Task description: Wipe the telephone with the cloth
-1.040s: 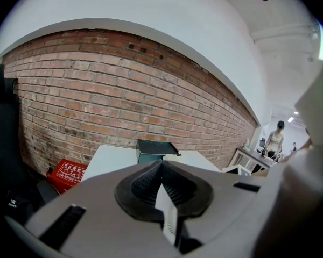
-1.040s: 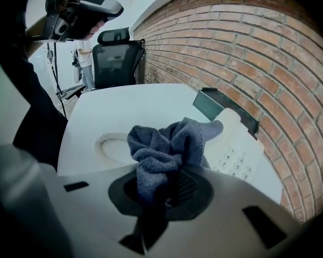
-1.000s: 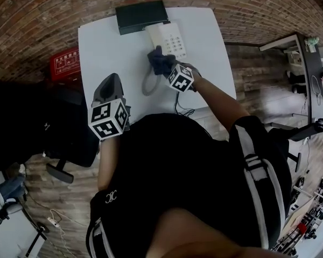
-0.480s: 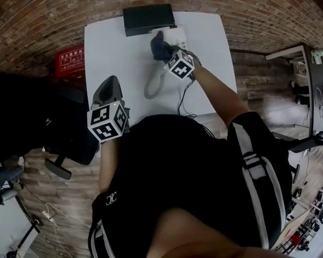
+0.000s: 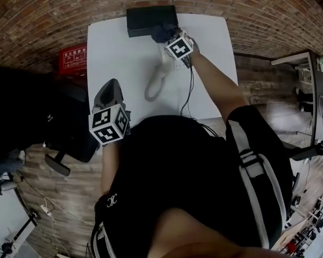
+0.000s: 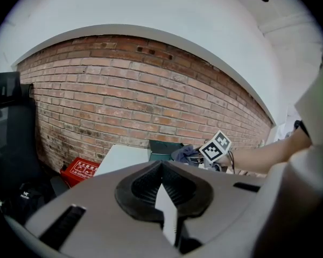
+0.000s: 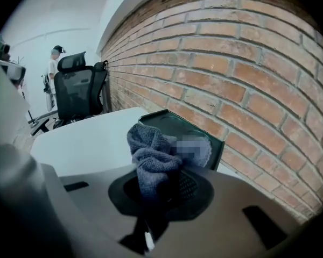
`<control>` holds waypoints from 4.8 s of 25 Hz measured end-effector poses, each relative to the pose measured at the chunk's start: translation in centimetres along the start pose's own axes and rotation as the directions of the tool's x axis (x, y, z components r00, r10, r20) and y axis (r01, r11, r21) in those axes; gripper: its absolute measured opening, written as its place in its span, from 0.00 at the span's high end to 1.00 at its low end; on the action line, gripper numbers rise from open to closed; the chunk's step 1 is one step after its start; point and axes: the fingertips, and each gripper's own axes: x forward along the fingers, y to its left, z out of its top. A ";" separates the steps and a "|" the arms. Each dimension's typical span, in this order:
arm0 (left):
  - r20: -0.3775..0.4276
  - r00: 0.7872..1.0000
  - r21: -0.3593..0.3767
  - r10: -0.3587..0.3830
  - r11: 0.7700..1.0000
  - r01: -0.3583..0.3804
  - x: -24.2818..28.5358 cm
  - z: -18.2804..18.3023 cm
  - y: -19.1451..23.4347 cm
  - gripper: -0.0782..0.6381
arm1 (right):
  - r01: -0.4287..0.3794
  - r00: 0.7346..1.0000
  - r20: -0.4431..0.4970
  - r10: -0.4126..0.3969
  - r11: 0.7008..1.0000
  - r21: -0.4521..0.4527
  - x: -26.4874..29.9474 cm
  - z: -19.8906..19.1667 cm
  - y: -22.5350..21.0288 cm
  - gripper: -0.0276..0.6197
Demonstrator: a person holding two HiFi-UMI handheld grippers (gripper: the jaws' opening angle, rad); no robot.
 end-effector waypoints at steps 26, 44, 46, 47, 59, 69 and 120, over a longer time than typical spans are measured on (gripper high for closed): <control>0.020 0.999 -0.008 0.025 1.000 -0.025 0.7 0.3 -0.4 0.90 | 0.198 0.980 -0.099 -0.175 0.930 0.309 -0.7 -5.9 -9.1 0.91; 0.023 1.000 0.012 -0.015 1.000 0.014 0.6 0.2 -1.9 0.90 | 0.168 0.986 -0.077 -0.150 0.919 0.357 -2.3 -8.1 -8.2 0.91; 0.026 1.000 0.011 -0.013 1.000 0.013 0.5 0.2 -1.9 0.90 | 0.149 0.989 -0.073 -0.132 0.932 0.329 -1.8 -7.3 -7.3 0.91; 0.027 1.000 0.010 -0.013 1.000 0.012 0.4 0.2 -1.9 0.90 | 0.133 0.991 -0.069 -0.117 0.939 0.318 -1.5 -6.9 -6.7 0.91; 0.038 0.999 -0.015 -0.026 1.000 0.027 -0.7 -0.4 -1.1 0.90 | 0.009 0.997 -0.079 0.003 0.987 0.158 -1.8 -8.2 1.2 0.91; 0.000 0.997 -0.012 -0.077 0.997 0.077 -0.3 -1.4 -2.1 0.90 | -0.006 0.996 -0.083 0.026 0.973 0.231 -5.0 -13.3 5.4 0.91; 0.008 0.963 0.162 -0.268 0.951 0.263 3.5 2.3 -5.7 0.90 | 0.283 0.838 0.254 -0.483 0.783 0.554 -19.5 -4.6 -0.1 0.91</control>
